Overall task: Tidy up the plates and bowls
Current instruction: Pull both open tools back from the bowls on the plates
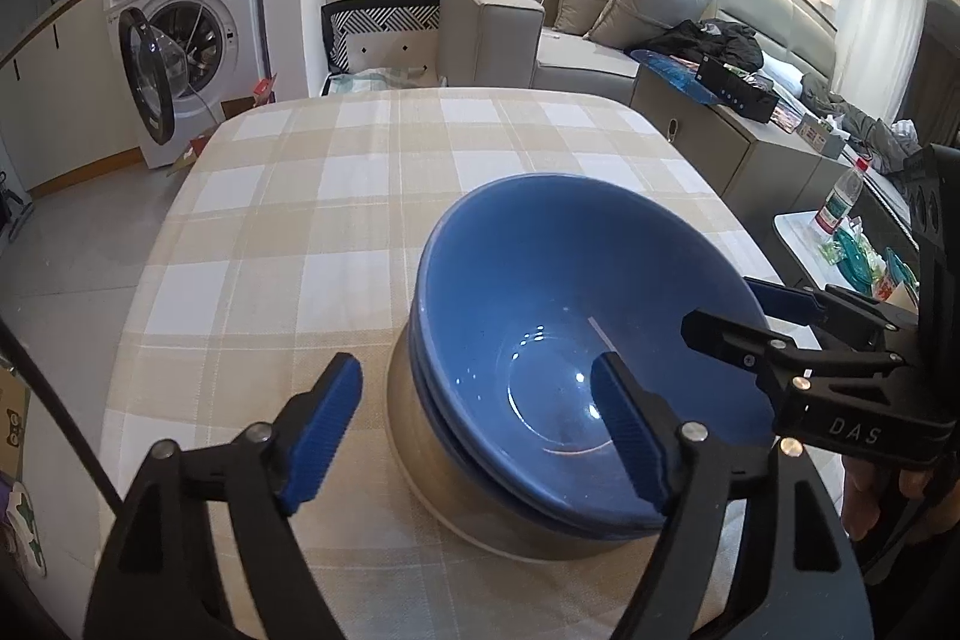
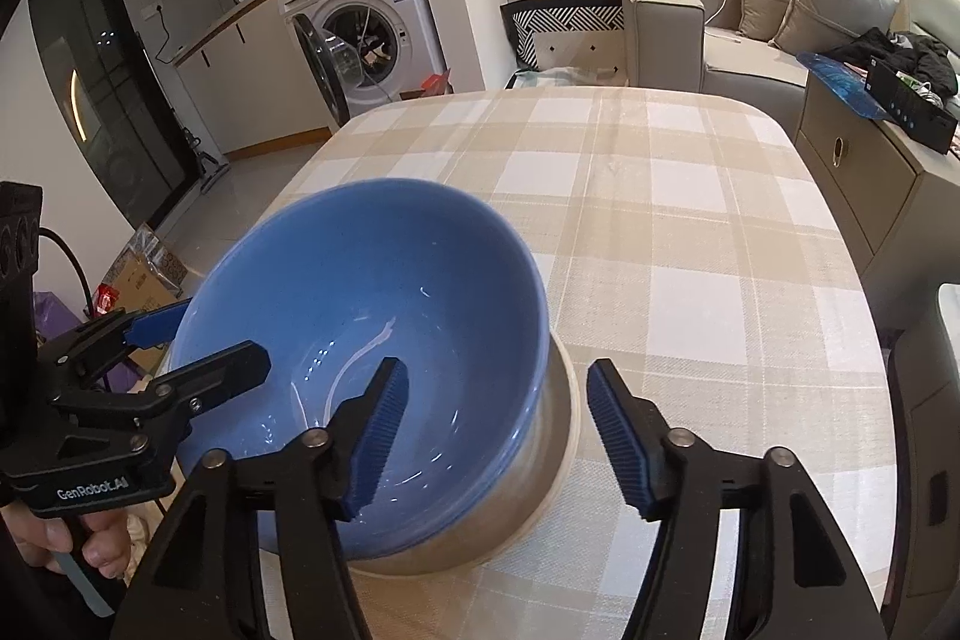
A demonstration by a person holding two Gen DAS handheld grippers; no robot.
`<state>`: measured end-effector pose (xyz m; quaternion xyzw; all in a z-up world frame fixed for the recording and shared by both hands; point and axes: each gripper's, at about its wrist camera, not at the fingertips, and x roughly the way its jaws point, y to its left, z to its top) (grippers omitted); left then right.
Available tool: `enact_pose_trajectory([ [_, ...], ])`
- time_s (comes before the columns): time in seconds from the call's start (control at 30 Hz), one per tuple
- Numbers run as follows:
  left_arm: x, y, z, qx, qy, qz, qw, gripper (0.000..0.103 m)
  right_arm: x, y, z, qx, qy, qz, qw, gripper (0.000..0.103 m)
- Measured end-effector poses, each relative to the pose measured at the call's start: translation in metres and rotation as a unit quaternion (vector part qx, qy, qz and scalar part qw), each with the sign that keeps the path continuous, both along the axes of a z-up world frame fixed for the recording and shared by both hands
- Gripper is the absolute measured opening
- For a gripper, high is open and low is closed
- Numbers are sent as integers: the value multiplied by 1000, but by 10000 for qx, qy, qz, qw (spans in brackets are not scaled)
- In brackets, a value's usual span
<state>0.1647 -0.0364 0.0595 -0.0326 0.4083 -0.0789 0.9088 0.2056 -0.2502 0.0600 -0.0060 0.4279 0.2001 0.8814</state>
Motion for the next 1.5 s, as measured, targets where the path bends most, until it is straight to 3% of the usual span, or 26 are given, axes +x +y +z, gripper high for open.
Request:
enact_pose_trajectory([
  [0.17,-9,-1,6,46,-220,-180,9996,91,-6,-4,5,102,-131,71,9998,86],
  [0.27,-17,2,9,66,-419,-215,9989,102,-11,-7,7,121,-239,153,9995,89],
  [0.4,-30,8,12,107,-687,-259,9972,103,-20,-9,9,195,-415,255,9986,99],
  [0.97,-71,32,2,28,-1342,118,9909,103,-70,-4,13,152,-1392,575,9885,102],
  [1.5,-102,32,-20,75,-1703,275,9850,103,-108,-9,0,415,-1771,701,9808,102],
])
